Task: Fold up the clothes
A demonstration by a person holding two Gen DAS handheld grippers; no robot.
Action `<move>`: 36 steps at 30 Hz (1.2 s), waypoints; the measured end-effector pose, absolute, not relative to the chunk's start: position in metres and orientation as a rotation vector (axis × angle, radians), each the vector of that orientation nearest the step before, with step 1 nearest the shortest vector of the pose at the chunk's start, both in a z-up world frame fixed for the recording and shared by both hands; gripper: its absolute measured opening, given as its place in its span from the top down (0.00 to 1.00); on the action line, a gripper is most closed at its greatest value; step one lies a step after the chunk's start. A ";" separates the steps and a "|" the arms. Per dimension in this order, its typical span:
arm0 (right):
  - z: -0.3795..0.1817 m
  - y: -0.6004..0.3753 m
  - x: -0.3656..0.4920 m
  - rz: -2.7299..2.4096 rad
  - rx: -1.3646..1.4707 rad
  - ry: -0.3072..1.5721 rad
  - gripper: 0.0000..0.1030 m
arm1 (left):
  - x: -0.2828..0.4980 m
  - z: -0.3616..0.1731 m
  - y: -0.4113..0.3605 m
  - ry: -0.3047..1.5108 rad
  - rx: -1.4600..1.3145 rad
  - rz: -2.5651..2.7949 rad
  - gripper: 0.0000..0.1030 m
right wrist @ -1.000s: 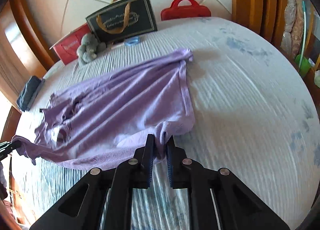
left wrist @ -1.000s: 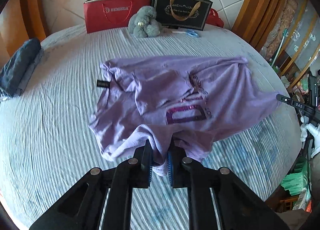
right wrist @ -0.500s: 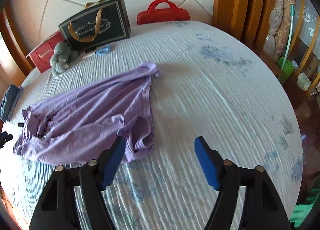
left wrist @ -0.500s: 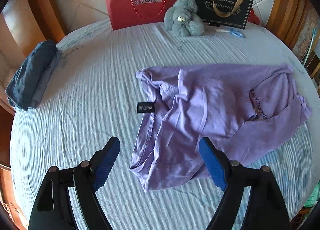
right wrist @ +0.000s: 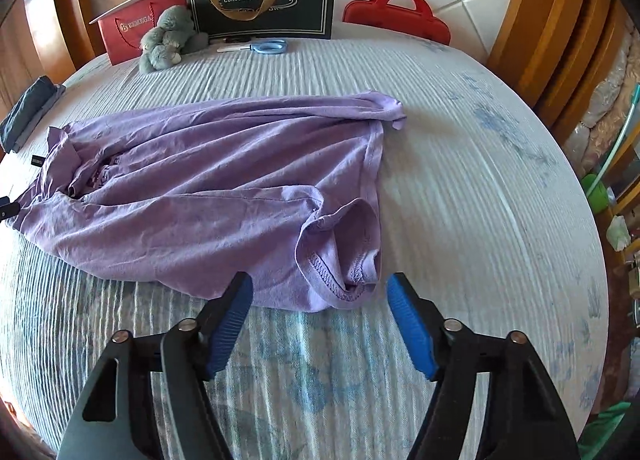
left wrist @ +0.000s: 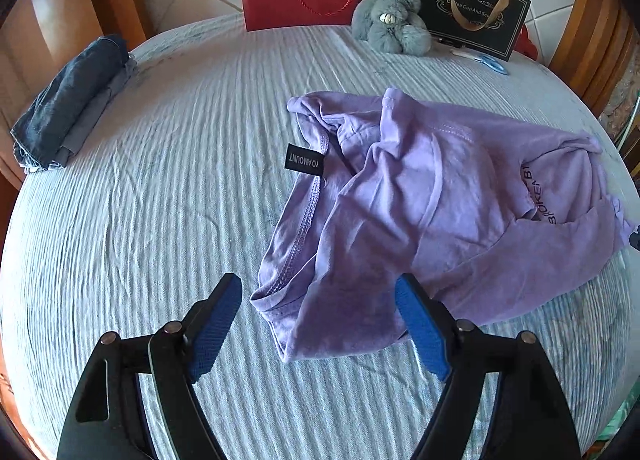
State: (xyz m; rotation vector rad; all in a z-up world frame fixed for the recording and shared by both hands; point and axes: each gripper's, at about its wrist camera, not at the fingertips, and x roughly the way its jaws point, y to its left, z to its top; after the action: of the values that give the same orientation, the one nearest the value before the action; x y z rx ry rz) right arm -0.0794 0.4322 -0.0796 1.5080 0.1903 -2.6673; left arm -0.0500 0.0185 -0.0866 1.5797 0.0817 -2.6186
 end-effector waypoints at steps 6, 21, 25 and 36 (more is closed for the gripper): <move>-0.098 0.421 -0.093 -2.687 1.567 0.406 0.76 | -0.054 -0.096 0.020 0.071 1.647 -2.546 0.95; -0.058 0.500 -0.057 -2.785 1.560 -0.196 0.42 | -0.037 -0.055 -0.005 0.140 1.623 -2.664 0.51; -0.059 0.469 -0.073 -2.735 1.518 -0.149 0.35 | -0.065 -0.048 -0.003 0.120 1.579 -2.696 0.51; -0.082 0.417 -0.090 -2.515 1.503 -0.318 0.55 | -0.143 -0.087 0.035 0.023 1.726 -2.713 0.73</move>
State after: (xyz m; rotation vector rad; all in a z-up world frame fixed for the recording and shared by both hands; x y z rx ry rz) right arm -0.0899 0.4174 -0.0817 1.5027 -0.3184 -2.5154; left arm -0.1430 0.0354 -0.0867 1.7260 0.0229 -2.7130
